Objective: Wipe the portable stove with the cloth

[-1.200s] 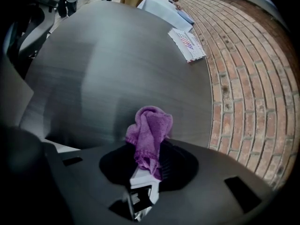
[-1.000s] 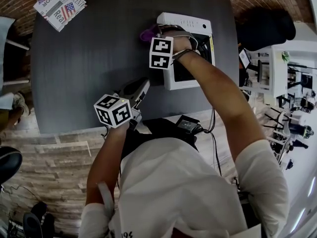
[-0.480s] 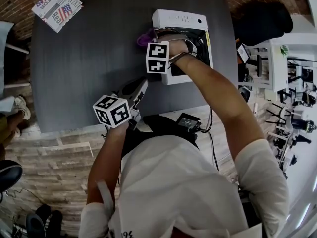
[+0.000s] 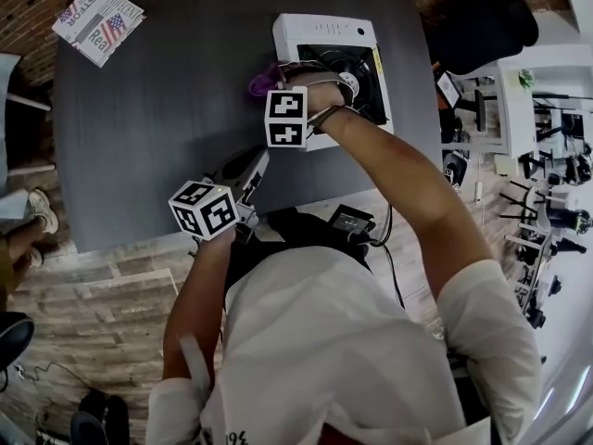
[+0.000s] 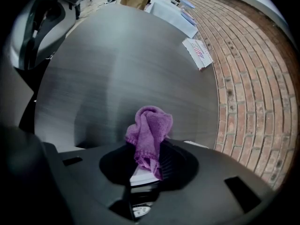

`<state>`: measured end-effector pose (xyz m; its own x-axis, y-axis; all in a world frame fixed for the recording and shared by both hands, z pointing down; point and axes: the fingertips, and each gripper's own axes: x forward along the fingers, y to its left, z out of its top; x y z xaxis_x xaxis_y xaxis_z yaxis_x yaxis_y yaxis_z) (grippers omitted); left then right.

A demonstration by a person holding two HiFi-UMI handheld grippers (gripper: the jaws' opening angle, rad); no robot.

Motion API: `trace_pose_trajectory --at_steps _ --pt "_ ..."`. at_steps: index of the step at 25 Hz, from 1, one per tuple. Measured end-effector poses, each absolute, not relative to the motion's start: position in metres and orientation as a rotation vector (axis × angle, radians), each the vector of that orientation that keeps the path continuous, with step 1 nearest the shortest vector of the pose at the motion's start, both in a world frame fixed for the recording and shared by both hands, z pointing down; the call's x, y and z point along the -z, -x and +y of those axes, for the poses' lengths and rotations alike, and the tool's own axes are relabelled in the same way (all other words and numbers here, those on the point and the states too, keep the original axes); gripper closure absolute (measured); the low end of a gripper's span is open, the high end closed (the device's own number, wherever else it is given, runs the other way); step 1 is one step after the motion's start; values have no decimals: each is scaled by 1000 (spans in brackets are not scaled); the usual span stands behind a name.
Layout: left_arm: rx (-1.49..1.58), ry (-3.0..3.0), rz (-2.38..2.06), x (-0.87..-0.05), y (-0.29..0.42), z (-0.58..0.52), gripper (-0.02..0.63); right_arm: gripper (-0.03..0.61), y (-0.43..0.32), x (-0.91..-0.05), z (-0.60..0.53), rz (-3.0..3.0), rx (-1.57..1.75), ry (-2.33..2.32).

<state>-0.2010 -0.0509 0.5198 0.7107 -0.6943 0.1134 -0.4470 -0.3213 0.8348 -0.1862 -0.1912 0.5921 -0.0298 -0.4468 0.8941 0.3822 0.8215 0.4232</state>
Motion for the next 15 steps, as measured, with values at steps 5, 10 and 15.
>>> trace_pose_trajectory --at_steps 5,10,15 --pt "313 -1971 -874 -522 204 -45 595 468 181 -593 -175 -1461 636 -53" --pt "299 -1973 -866 -523 205 -38 595 468 175 -593 -155 -1472 614 -52" --pt "289 -1980 -861 -523 204 -34 595 468 170 -594 -140 -1485 595 -58"
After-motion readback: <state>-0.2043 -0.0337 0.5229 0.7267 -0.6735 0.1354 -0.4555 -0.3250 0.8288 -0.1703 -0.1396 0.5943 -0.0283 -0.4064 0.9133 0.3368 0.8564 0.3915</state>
